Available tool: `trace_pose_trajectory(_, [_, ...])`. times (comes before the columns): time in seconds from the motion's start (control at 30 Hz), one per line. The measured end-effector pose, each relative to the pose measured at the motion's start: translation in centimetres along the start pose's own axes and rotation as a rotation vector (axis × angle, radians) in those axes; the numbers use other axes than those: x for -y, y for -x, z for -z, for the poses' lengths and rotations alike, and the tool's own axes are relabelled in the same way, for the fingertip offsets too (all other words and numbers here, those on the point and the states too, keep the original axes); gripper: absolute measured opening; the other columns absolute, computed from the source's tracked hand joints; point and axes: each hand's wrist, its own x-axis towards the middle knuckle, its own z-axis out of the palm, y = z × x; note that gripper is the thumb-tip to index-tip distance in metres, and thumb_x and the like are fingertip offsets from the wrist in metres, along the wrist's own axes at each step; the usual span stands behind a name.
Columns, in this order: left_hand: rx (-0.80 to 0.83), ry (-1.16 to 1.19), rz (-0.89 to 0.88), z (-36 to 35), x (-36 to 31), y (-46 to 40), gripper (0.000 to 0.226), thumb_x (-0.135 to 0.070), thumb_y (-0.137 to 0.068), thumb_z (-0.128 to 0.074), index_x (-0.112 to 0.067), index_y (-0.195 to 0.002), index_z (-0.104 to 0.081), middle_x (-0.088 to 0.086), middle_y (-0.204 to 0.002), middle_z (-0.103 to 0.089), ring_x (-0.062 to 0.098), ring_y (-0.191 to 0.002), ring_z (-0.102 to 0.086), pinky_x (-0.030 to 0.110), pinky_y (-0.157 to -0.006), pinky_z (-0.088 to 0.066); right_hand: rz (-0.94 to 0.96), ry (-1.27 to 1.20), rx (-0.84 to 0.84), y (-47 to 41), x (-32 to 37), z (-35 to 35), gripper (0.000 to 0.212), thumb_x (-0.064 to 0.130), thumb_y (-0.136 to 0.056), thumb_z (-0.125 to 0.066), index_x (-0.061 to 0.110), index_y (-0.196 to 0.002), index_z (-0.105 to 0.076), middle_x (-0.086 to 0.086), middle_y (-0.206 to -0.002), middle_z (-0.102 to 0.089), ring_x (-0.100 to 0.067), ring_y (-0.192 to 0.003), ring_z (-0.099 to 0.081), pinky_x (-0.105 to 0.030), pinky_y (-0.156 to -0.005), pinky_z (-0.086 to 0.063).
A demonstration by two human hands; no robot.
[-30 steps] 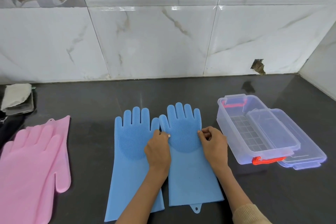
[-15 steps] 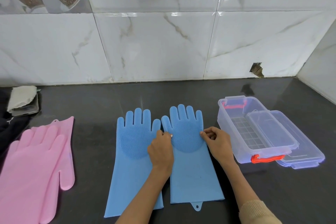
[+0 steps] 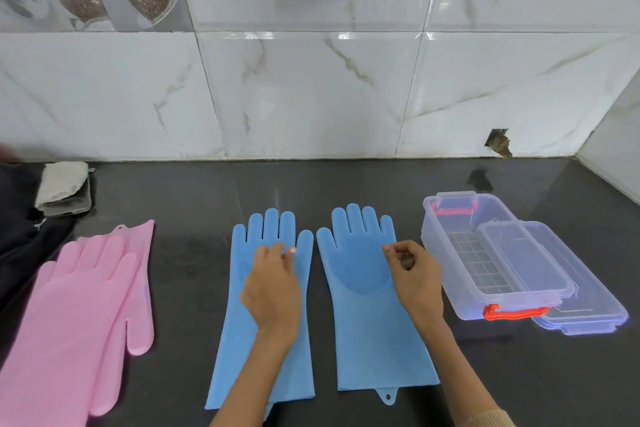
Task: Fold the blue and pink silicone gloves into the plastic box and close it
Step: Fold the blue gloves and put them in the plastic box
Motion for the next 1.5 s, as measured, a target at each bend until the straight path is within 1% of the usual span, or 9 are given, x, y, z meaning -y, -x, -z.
trace_pose_trajectory(0.2, [-0.015,-0.048,0.398,3.4,6.8,-2.4,0.026,-0.031,-0.093,-0.054,-0.011,-0.104,-0.065,0.01,-0.104,-0.065,0.035,-0.094,-0.062,0.041,-0.075,-0.044,0.013,0.067,0.235,4.1,2.9,-5.9,0.013,0.024,-0.09,-0.061,0.016,-0.085,-0.069,0.007,-0.077,-0.067,-0.005,-0.073,-0.061,-0.014,-0.064,-0.046])
trace_pose_trajectory(0.33, [0.055,-0.09,0.383,3.9,8.5,-1.4,0.029,-0.04,-0.091,-0.053,-0.014,-0.083,-0.064,0.006,-0.087,-0.065,0.028,-0.079,-0.062,0.04,-0.07,-0.052,0.086,0.18,0.237,5.8,3.4,-8.2,0.029,0.018,-0.092,-0.056,0.0,-0.07,-0.064,-0.009,-0.063,-0.063,-0.019,-0.059,-0.058,-0.034,-0.06,-0.049])
trace_pose_trajectory(0.53, [0.169,-0.082,0.252,3.8,8.4,-0.8,0.019,-0.04,-0.092,-0.053,-0.022,-0.087,-0.058,-0.009,-0.079,-0.06,0.012,-0.07,-0.054,0.025,-0.059,-0.039,0.083,0.285,0.295,6.5,4.4,-10.0,0.025,0.027,-0.092,-0.057,0.008,-0.077,-0.057,-0.004,-0.07,-0.058,-0.016,-0.064,-0.054,-0.025,-0.057,-0.039])
trace_pose_trajectory(0.7, [0.308,-0.077,0.241,3.4,8.5,-1.4,0.018,-0.031,-0.096,-0.045,-0.015,-0.087,-0.048,-0.002,-0.077,-0.054,0.017,-0.07,-0.053,0.028,-0.06,-0.037,-0.004,0.076,0.368,6.0,4.6,-10.7,0.021,0.021,-0.093,-0.051,0.012,-0.075,-0.05,0.003,-0.064,-0.049,-0.012,-0.059,-0.046,-0.018,-0.049,-0.032])
trace_pose_trajectory(0.9, [0.512,0.445,0.348,3.2,7.7,-2.0,0.023,-0.031,-0.096,-0.045,-0.009,-0.101,-0.048,0.0,-0.09,-0.056,0.009,-0.074,-0.055,0.024,-0.059,-0.042,-0.126,-0.285,0.531,5.8,4.7,-11.2,0.01,0.026,-0.094,-0.052,0.018,-0.094,-0.045,0.008,-0.081,-0.055,-0.001,-0.069,-0.054,-0.014,-0.058,-0.041])
trace_pose_trajectory(1.0, [0.583,0.615,0.445,3.1,7.4,-2.1,0.026,-0.026,-0.095,-0.048,-0.012,-0.117,-0.05,0.003,-0.108,-0.063,0.018,-0.094,-0.064,0.029,-0.069,-0.052,-0.116,-0.308,0.576,5.8,4.3,-11.2,0.014,0.021,-0.096,-0.047,0.018,-0.107,-0.04,0.005,-0.096,-0.057,-0.004,-0.084,-0.058,-0.016,-0.067,-0.047])
trace_pose_trajectory(1.2, [0.647,0.942,0.631,3.9,6.2,-2.9,0.032,-0.02,-0.092,-0.048,-0.029,-0.122,-0.049,0.007,-0.112,-0.066,0.027,-0.093,-0.067,0.037,-0.067,-0.055,-0.182,-0.363,0.621,4.1,4.8,-9.6,0.016,0.016,-0.1,-0.038,0.023,-0.114,-0.037,0.009,-0.102,-0.053,-0.003,-0.09,-0.056,-0.013,-0.068,-0.048])
trace_pose_trajectory(1.33, [0.717,1.025,0.552,3.6,2.7,-3.3,0.037,-0.017,-0.091,-0.046,-0.037,-0.122,-0.047,0.004,-0.11,-0.067,0.021,-0.085,-0.068,0.03,-0.055,-0.056,-0.22,-0.429,0.584,1.6,5.2,-7.0,0.018,0.015,-0.1,-0.037,0.024,-0.115,-0.04,0.009,-0.104,-0.055,-0.016,-0.098,-0.059,-0.033,-0.089,-0.052])
trace_pose_trajectory(1.5, [0.801,1.111,0.428,1.6,-2.6,-3.6,0.04,-0.016,-0.092,-0.045,-0.035,-0.127,-0.044,0.0,-0.103,-0.068,0.016,-0.074,-0.071,0.032,-0.058,-0.059,-0.197,-0.44,0.488,-2.0,5.3,-2.4,0.017,0.015,-0.099,-0.039,0.031,-0.104,-0.044,0.003,-0.1,-0.06,-0.008,-0.079,-0.061,-0.02,-0.066,-0.054])
